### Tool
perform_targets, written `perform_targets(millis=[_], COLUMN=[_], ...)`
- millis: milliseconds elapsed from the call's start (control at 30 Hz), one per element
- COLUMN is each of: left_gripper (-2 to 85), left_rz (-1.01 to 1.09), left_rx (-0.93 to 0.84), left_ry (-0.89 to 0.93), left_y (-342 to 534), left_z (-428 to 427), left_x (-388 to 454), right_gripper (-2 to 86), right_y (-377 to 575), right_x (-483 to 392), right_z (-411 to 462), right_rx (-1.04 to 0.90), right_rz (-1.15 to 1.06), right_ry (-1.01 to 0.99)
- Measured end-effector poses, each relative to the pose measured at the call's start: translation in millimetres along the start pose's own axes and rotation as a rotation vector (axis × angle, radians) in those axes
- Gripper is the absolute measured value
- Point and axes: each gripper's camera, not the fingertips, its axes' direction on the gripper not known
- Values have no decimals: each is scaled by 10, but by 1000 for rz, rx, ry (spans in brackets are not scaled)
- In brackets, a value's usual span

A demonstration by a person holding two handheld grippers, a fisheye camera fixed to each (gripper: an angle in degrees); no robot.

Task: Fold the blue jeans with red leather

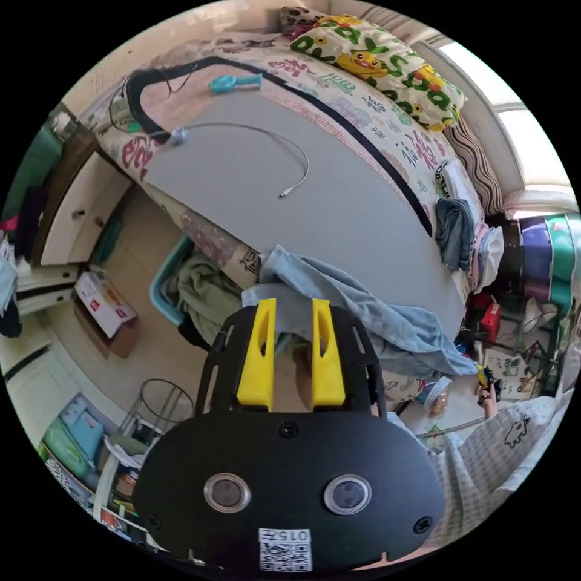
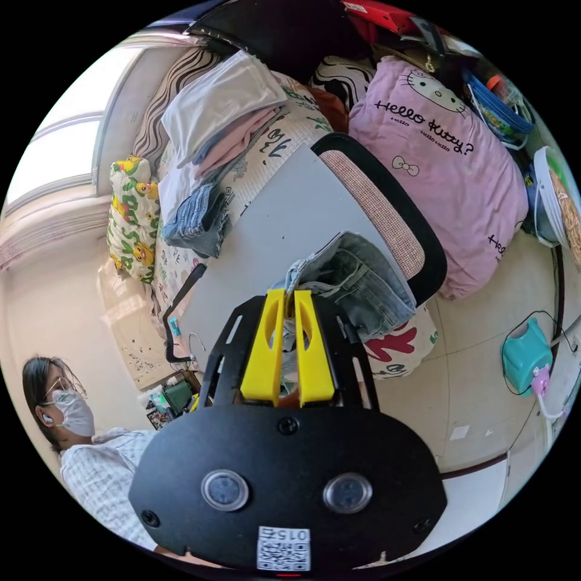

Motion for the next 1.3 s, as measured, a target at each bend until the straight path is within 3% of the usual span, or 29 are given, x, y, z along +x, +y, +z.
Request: perform_targets(millis=[133, 267, 367, 600, 700, 867, 1133, 1300], left_gripper=[112, 130, 136, 112, 16, -4, -2, 25], left_rz=[-174, -355, -472, -755, -710, -512, -155, -110], left_rx=[18, 110, 322, 453, 502, 587, 534, 563], left_ry=[266, 264, 212, 447, 494, 548, 539, 419], left_y=[290, 565, 936, 1441, 1426, 1084, -1104, -2111], left_z=[1046, 1650, 1776, 2640, 2718, 2266, 1566, 1743], left_x=[274, 263, 186, -50, 121, 525, 1864, 2707], right_gripper=[40, 40, 40, 41, 41, 39, 36, 56], right_y=[-59, -29, 33, 172, 224, 189, -658, -1426], right_x=[72, 116, 183, 300, 237, 81, -685, -1123], right_z=[14, -36, -103, -194, -290, -668, -919, -445], right_rx=[-9, -40, -41, -58, -60, 32, 97, 187], right_rz=[27, 38, 62, 111, 92, 102, 16, 45], right_ry=[-23, 33, 33, 34, 31, -39, -62, 3])
